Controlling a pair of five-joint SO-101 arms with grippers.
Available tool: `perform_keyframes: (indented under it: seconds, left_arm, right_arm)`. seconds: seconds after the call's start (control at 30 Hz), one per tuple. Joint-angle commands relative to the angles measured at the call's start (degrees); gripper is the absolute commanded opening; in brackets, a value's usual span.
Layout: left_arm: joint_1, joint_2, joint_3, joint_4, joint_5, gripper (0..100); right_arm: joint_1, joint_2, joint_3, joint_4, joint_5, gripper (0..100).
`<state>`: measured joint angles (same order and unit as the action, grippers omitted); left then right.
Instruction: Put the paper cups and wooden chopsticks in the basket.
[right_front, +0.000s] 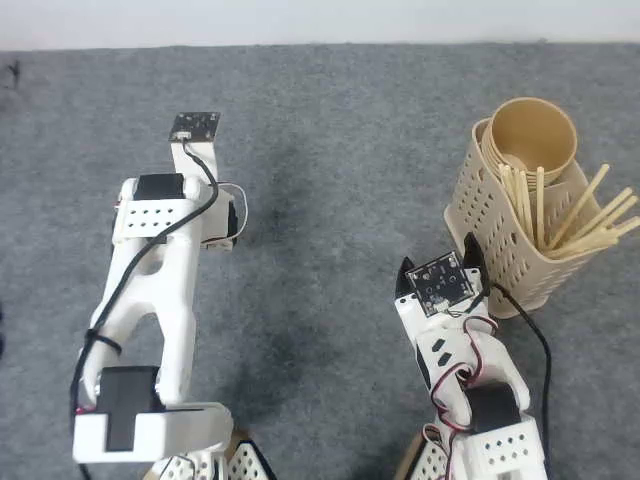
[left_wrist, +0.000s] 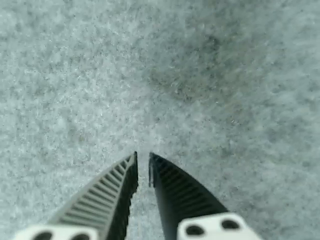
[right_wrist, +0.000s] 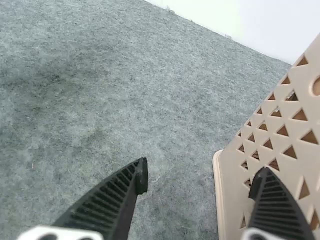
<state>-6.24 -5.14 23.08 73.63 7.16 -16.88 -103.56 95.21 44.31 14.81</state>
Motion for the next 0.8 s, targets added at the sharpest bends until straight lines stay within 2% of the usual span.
perform_keyframes:
  seconds: [0.0, 0.1, 0.17, 0.33, 0.4, 0.5, 0.57, 0.63, 0.77]
  left_arm:
    - [-0.35, -0.88, -0.75, 0.00, 4.57, 12]
    - [-0.44, -0.97, -0.75, 1.14, 10.55, 26]
    - [-0.26, -0.62, -0.48, 1.58, 12.84, 32]
    - [-0.18, -0.53, -0.40, 1.93, 7.91, 34]
    - [-0.44, -0.53, 0.57, 2.55, 3.52, 30]
    - [-0.44, -0.53, 1.10, 1.76, 4.04, 0]
    - [-2.20, -0.79, 1.10, 1.58, 6.42, 6]
    - [-4.40, -0.53, 0.75, 0.88, 7.12, 0]
    - [-6.77, -0.53, 1.10, -0.79, 7.30, 1]
  right_arm:
    - [-0.13, -0.48, 0.18, -0.57, 0.70, 33.9]
    - [-0.13, -0.48, 0.18, -0.57, 0.70, 33.9]
    - [-0.13, -0.48, 0.18, -0.57, 0.70, 33.9]
    - [-0.13, -0.48, 0.18, -0.57, 0.70, 33.9]
    - [-0.22, -0.48, 0.18, -0.57, 1.23, 33.9]
    - [-0.48, -0.48, 0.35, -0.57, 3.43, 33.9]
    - [-0.48, -0.48, 0.35, -0.57, 3.52, 33.9]
    - [-0.48, -0.48, 0.35, -0.57, 3.52, 33.9]
    - [-0.48, -0.48, 0.44, -0.57, 3.52, 33.9]
